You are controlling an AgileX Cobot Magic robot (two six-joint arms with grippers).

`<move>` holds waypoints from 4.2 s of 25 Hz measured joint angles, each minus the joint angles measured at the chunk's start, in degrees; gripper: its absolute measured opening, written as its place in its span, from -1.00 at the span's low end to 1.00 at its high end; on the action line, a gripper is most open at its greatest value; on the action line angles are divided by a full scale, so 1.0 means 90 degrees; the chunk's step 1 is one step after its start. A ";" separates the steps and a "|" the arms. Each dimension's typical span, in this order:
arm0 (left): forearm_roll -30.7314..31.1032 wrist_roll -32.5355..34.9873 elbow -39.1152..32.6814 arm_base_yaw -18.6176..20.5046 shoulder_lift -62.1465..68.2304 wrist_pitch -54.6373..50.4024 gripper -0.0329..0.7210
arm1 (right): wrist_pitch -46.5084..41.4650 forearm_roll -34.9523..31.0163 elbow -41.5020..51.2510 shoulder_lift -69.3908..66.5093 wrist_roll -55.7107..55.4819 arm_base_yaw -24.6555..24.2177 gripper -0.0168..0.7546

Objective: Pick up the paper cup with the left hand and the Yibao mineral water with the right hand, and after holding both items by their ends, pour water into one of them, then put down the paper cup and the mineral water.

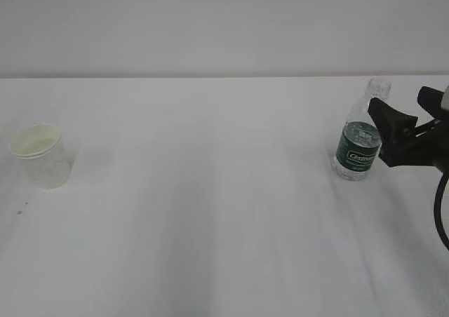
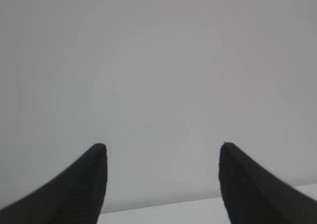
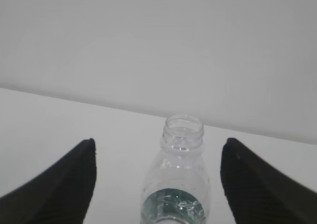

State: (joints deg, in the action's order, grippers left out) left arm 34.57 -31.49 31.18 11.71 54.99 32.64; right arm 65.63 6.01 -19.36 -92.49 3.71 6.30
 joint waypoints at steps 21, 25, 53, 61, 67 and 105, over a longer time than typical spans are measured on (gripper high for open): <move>0.0470 -0.0961 0.1262 -0.0325 -0.1114 -0.3329 0.42 | -0.0778 0.0065 0.0146 0.1153 -0.0012 0.0000 0.58; 0.0459 -0.0966 0.1618 -0.0933 -0.1130 -0.4403 0.42 | -0.0907 0.0077 0.0146 0.1250 -0.0012 0.0000 0.58; -0.1988 0.1690 0.3495 -0.2213 -0.1016 -0.8577 0.42 | -0.2306 0.0230 0.0171 0.2826 -0.0081 0.0000 0.58; -0.2375 0.1867 0.3847 -0.2213 -0.0593 -0.9742 0.42 | -0.2725 0.0241 0.0175 0.3254 -0.0080 0.0000 0.58; -0.2730 0.1880 0.4484 -0.2213 -0.0070 -1.0182 0.38 | -0.2901 0.0241 0.0175 0.3396 -0.0084 0.0000 0.58; -0.2774 0.2175 0.4576 -0.2213 -0.0028 -1.0809 0.35 | -0.9938 0.0390 -0.2334 0.5804 -0.0412 0.0000 0.58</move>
State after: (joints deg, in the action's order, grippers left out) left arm 9.60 -11.91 72.36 -8.20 54.74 -64.65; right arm -23.81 9.52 -40.37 -40.25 0.00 6.30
